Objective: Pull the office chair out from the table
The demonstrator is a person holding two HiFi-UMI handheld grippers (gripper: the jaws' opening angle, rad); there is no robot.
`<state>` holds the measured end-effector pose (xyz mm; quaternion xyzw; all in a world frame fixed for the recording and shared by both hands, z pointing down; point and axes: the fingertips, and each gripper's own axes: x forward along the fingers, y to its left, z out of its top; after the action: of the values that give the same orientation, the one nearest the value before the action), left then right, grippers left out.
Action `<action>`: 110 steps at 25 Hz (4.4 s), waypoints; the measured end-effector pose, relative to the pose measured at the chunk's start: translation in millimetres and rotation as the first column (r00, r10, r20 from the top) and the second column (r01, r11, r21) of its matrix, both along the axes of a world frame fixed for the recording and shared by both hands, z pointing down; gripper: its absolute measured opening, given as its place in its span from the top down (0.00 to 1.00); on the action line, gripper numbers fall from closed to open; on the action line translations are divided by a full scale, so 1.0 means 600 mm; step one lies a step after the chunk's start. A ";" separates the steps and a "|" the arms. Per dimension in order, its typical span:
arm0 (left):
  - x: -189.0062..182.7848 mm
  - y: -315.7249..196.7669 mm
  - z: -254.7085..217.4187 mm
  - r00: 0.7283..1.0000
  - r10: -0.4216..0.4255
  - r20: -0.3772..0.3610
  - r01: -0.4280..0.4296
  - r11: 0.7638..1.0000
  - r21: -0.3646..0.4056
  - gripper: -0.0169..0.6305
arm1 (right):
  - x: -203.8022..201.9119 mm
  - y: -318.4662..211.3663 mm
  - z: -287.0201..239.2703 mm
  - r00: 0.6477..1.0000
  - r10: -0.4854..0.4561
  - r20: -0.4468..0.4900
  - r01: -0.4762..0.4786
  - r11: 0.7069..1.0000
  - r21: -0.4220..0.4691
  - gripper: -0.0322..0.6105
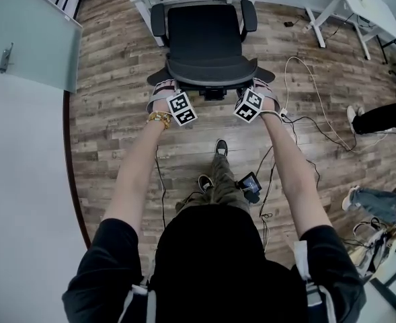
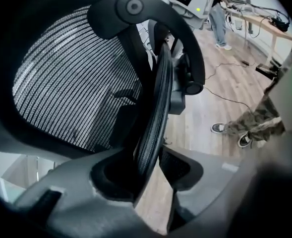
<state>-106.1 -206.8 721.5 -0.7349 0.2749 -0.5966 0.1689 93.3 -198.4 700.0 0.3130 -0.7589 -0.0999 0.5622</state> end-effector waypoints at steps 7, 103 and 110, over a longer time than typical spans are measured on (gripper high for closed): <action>-0.018 0.039 0.003 1.000 0.007 0.008 -0.007 1.000 0.008 0.70 | -0.019 0.047 0.003 1.000 0.003 0.009 -0.003 1.000 0.022 0.72; -0.023 0.376 -0.033 0.988 0.011 -0.153 0.000 0.997 0.072 0.66 | -0.048 0.381 -0.021 0.991 -0.069 0.116 0.068 0.998 0.020 0.61; -0.017 0.397 -0.062 0.973 -0.019 -0.232 0.039 0.996 0.082 0.66 | -0.047 0.391 -0.029 0.986 -0.078 0.144 0.081 0.997 -0.017 0.61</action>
<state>-116.2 31.2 684.5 -0.7873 0.3287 -0.4971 0.1584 64.9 36.2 682.4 0.2824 -0.8104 -0.0907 0.5053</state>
